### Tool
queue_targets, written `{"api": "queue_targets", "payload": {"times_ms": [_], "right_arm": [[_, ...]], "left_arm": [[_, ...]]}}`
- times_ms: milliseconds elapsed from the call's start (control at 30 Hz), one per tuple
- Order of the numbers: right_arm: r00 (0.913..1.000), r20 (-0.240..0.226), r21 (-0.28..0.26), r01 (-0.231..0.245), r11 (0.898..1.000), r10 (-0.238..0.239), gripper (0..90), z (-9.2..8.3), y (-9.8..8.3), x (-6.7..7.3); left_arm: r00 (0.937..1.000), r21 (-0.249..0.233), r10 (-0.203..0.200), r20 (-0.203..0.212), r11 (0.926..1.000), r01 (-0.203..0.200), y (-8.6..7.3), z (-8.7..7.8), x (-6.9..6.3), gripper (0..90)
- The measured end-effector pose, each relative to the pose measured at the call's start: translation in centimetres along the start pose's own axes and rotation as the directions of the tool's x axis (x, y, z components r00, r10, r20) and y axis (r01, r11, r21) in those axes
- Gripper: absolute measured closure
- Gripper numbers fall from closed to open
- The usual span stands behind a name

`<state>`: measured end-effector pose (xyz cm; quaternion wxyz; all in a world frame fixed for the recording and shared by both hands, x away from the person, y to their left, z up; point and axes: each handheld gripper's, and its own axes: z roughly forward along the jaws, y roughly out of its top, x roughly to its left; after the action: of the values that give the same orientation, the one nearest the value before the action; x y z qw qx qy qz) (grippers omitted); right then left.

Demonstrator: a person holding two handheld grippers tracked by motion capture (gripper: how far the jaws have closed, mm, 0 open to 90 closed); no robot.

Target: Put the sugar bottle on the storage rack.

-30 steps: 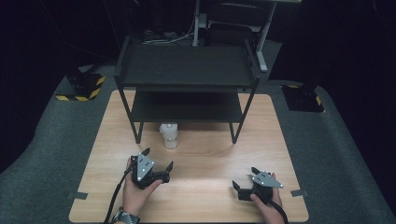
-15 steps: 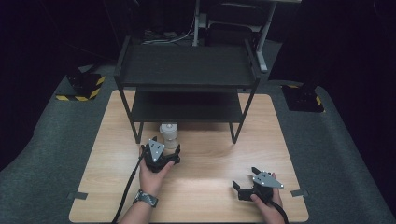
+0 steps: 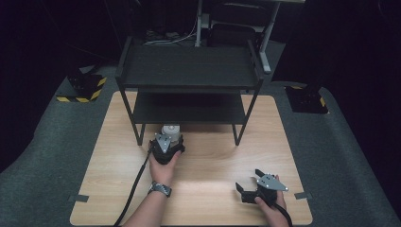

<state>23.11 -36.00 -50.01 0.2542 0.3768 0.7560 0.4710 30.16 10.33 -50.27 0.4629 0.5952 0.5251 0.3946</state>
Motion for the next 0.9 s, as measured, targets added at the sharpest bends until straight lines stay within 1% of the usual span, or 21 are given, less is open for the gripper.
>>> {"api": "queue_targets", "payload": {"times_ms": [67, 100, 133, 233, 433, 500, 767, 900], "right_arm": [[1.0000, -0.001, -0.002, -0.001, 1.000, 0.001, 0.5, 0.0, 0.0, 0.0], [1.0000, -0.001, -0.003, -0.001, 1.000, 0.001, 0.5, 0.0, 0.0, 0.0], [1.0000, -0.001, -0.003, -0.001, 1.000, 0.001, 0.5, 0.0, -0.1, 0.0], [1.0000, 0.000, -0.004, -0.002, 1.000, 0.002, 0.5, 0.0, -0.1, 0.0], [1.0000, 0.004, -0.006, -0.004, 1.000, 0.004, 0.5, 0.0, -0.1, 0.0], [1.0000, 0.005, -0.006, -0.004, 1.000, 0.004, 0.5, 0.0, -0.1, 0.0], [0.9999, 0.009, -0.006, -0.005, 1.000, 0.005, 0.5, 0.0, -0.1, 0.1], [0.9999, 0.010, -0.007, -0.006, 1.000, 0.006, 0.5, 0.0, -0.1, 0.1]], "left_arm": [[1.0000, -0.003, 0.007, 0.001, 1.0000, -0.007, 0.0, 0.1, 0.0, 24.4], [0.9999, -0.006, 0.011, 0.012, 0.9999, -0.011, 0.0, 0.1, 0.1, 26.1], [0.9999, -0.008, 0.014, 0.009, 0.9999, -0.014, 0.0, 0.1, 0.0, 28.3], [0.9998, -0.008, 0.008, 0.020, 0.9999, -0.008, 0.0, 0.1, 0.3, 28.5], [0.9985, -0.015, 0.031, 0.045, 0.9994, -0.030, 0.0, 0.0, 1.0, 28.7], [0.9974, -0.021, 0.046, 0.056, 0.9988, -0.045, 0.0, -0.2, 1.2, 28.9], [0.9954, -0.039, 0.062, 0.073, 0.9975, -0.060, -0.1, -0.7, 1.6, 29.1], [0.9942, -0.052, 0.065, 0.086, 0.9968, -0.061, 0.0, -1.1, 1.7, 29.1]]}}
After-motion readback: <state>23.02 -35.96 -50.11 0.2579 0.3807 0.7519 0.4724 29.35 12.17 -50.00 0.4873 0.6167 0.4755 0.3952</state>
